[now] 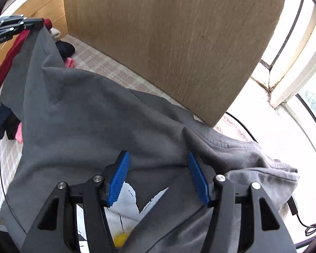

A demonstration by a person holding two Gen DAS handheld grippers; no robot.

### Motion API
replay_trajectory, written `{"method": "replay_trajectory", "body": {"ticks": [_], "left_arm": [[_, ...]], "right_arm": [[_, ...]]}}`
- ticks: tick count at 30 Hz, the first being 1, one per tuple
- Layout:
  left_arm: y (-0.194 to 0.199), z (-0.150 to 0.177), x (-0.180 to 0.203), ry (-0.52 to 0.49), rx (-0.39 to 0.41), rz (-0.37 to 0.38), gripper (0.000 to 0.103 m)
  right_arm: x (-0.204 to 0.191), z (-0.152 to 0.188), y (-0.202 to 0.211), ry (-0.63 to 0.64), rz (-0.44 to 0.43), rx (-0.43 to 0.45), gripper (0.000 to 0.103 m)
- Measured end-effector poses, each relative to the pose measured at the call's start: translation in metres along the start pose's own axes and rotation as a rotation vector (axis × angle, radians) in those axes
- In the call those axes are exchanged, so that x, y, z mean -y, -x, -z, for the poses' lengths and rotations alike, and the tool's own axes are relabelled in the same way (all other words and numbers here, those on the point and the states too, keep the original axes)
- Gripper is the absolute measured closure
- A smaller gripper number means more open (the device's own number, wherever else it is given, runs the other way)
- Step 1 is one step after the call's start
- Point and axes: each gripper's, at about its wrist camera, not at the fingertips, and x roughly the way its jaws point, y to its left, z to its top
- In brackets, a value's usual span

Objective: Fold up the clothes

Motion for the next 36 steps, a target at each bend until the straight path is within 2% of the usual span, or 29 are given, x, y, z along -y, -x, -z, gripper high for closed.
{"method": "replay_trajectory", "body": {"ticks": [3, 4, 7, 9, 11, 12, 13, 15, 19, 22, 25, 30, 33, 36], "left_arm": [[0.012, 0.003, -0.001, 0.007, 0.014, 0.023, 0.102], [0.015, 0.006, 0.0, -0.003, 0.016, -0.003, 0.102], [0.038, 0.016, -0.003, 0.016, 0.042, 0.012, 0.102], [0.05, 0.023, -0.003, 0.016, 0.053, 0.025, 0.102], [0.056, 0.03, 0.003, 0.007, 0.051, 0.034, 0.102], [0.061, 0.034, 0.006, 0.001, 0.051, 0.043, 0.102], [0.066, 0.039, 0.011, -0.006, 0.052, 0.053, 0.102], [0.077, 0.049, 0.025, -0.026, 0.053, 0.081, 0.102], [0.091, 0.071, 0.062, -0.083, 0.026, 0.172, 0.102], [0.09, 0.088, 0.087, -0.09, -0.026, 0.26, 0.102], [0.088, 0.106, 0.112, -0.083, -0.071, 0.352, 0.102], [0.082, 0.124, 0.137, -0.123, -0.127, 0.38, 0.102], [0.083, 0.126, 0.136, -0.092, -0.123, 0.399, 0.101], [0.079, 0.126, 0.141, -0.108, -0.133, 0.415, 0.102]], "right_arm": [[0.008, -0.011, 0.012, -0.06, -0.074, 0.082, 0.046], [0.009, -0.014, 0.007, -0.064, -0.081, 0.071, 0.046], [0.006, -0.011, -0.023, 0.019, 0.03, -0.054, 0.046], [0.014, -0.006, -0.019, -0.003, -0.019, -0.049, 0.046], [0.029, -0.004, -0.004, -0.089, -0.101, 0.006, 0.047], [0.035, -0.006, 0.002, -0.123, -0.123, 0.027, 0.054], [0.039, -0.01, 0.007, -0.143, -0.135, 0.041, 0.07], [0.039, -0.02, 0.012, -0.142, -0.142, 0.063, 0.078], [0.021, -0.038, 0.011, -0.074, -0.159, 0.072, 0.078], [0.009, -0.041, -0.003, -0.017, -0.132, 0.018, 0.078], [0.009, -0.033, -0.015, -0.017, -0.115, -0.045, 0.078], [0.022, -0.029, 0.008, -0.081, -0.168, -0.003, 0.078], [0.005, -0.037, 0.011, -0.019, -0.182, -0.008, 0.078], [-0.021, -0.046, 0.006, 0.082, -0.188, -0.031, 0.078]]}}
